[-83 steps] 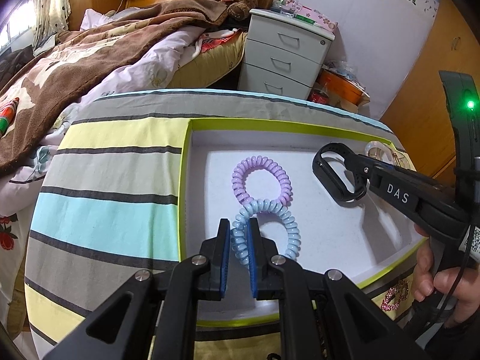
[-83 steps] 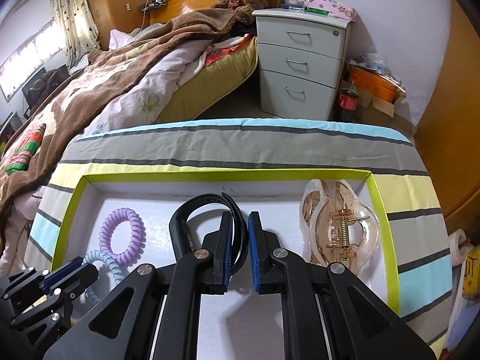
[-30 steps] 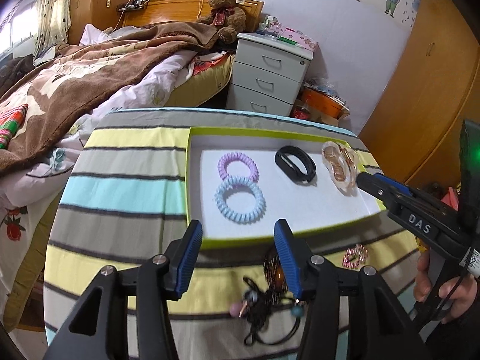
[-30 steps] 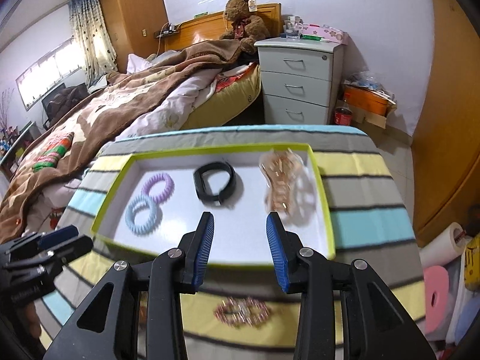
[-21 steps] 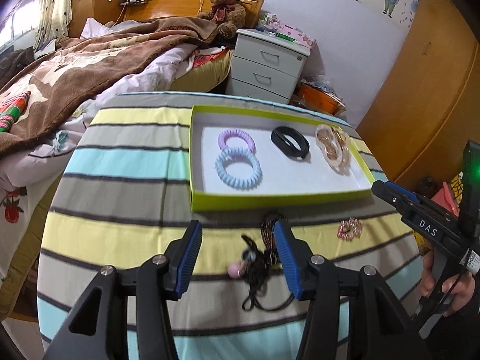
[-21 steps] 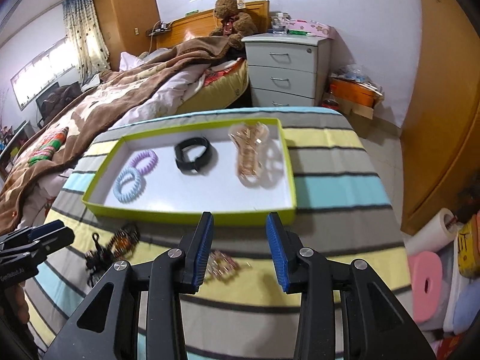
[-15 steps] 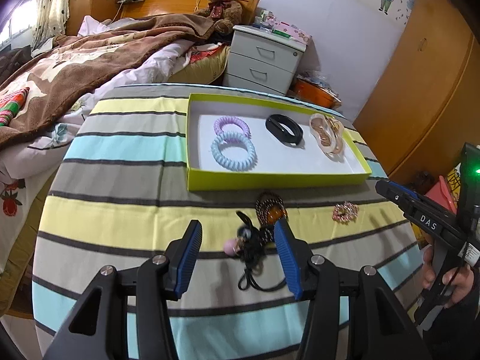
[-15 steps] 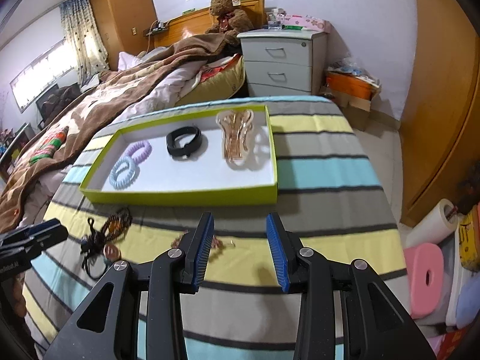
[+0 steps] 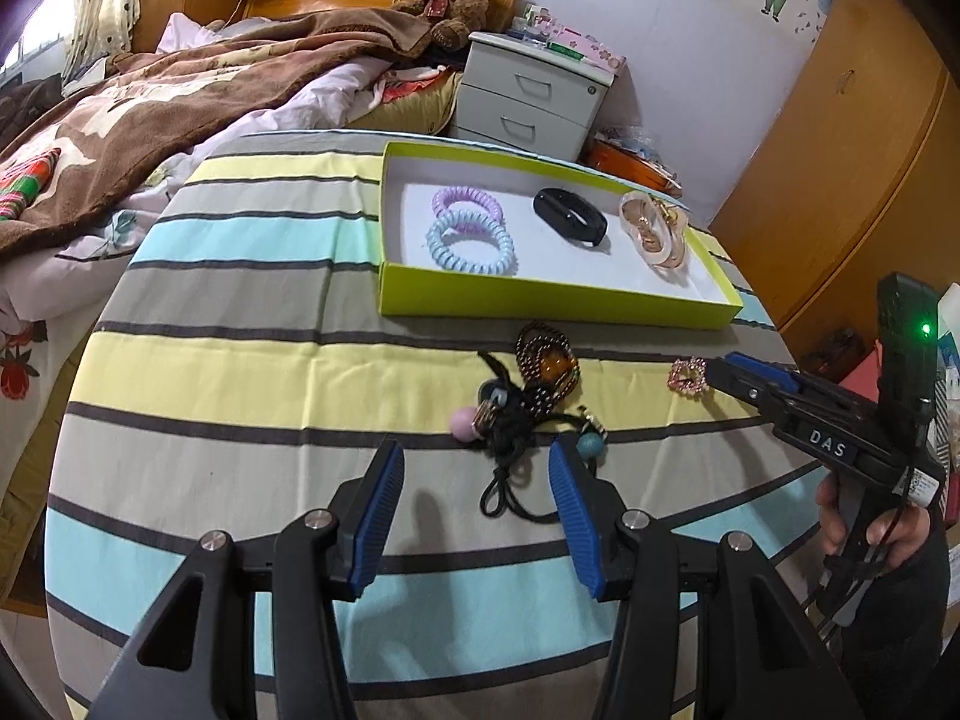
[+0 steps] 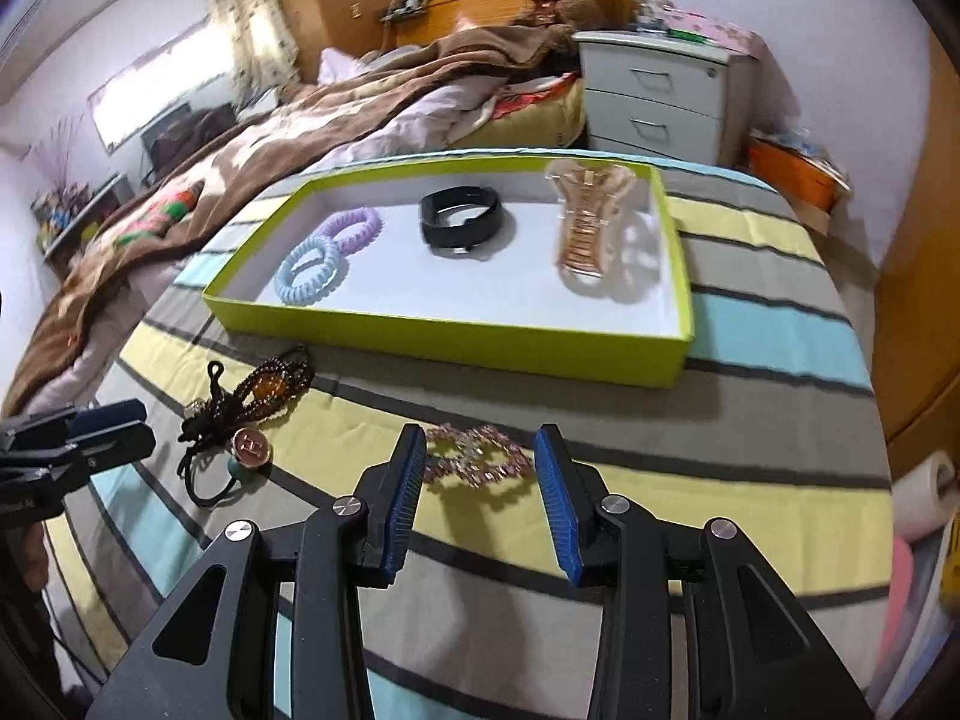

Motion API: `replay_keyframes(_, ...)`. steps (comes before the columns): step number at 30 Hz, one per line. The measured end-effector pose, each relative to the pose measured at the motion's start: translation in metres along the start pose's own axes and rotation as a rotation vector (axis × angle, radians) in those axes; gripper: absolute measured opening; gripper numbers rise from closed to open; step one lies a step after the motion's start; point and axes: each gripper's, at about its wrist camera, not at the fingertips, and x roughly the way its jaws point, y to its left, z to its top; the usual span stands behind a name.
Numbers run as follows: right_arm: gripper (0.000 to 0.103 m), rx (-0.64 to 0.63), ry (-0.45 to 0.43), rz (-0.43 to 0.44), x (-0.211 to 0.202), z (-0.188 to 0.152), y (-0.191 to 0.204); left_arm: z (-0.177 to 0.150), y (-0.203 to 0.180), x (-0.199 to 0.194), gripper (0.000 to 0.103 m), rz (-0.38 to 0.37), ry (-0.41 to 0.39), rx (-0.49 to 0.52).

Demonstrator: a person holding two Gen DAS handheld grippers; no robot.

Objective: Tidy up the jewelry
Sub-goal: 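Grasp the pink rhinestone hair clip with the right tool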

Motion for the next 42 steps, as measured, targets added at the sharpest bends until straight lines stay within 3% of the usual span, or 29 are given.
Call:
replay_keyframes(2,0.048,-0.017,0.023,0.007,0.005,0.002,0.002,-0.001,0.002,0.000,0.052,0.004,0.001,-0.004)
replay_keyframes(15,0.049,-0.168,0.107,0.082,-0.003,-0.019,0.036,-0.002,0.011,0.000,0.052,-0.008,0.001,-0.030)
replay_keyframes(21,0.049,-0.194,0.067,-0.008,-0.002,-0.013,0.038,-0.004,0.017,0.000,0.052,-0.006,0.002,-0.041)
replay_keyframes(31,0.049,-0.159,0.073,0.006,0.009,-0.012,0.037,-0.005,0.020,0.002,0.052,-0.007,0.009,-0.052)
replay_keyframes(33,0.043,-0.165,0.067,-0.013,0.009,-0.014,0.039,-0.005,0.020,0.003,0.052,-0.016,0.011,-0.057)
replay_keyframes(35,0.028,-0.173,0.057,-0.036,0.008,-0.015,0.040,-0.005,0.020,0.004,0.052,-0.024,0.015,-0.060)
replay_keyframes(42,0.019,-0.185,0.043,-0.033,0.004,-0.019,0.045,-0.005,0.018,0.009,0.052,-0.023,0.024,-0.047)
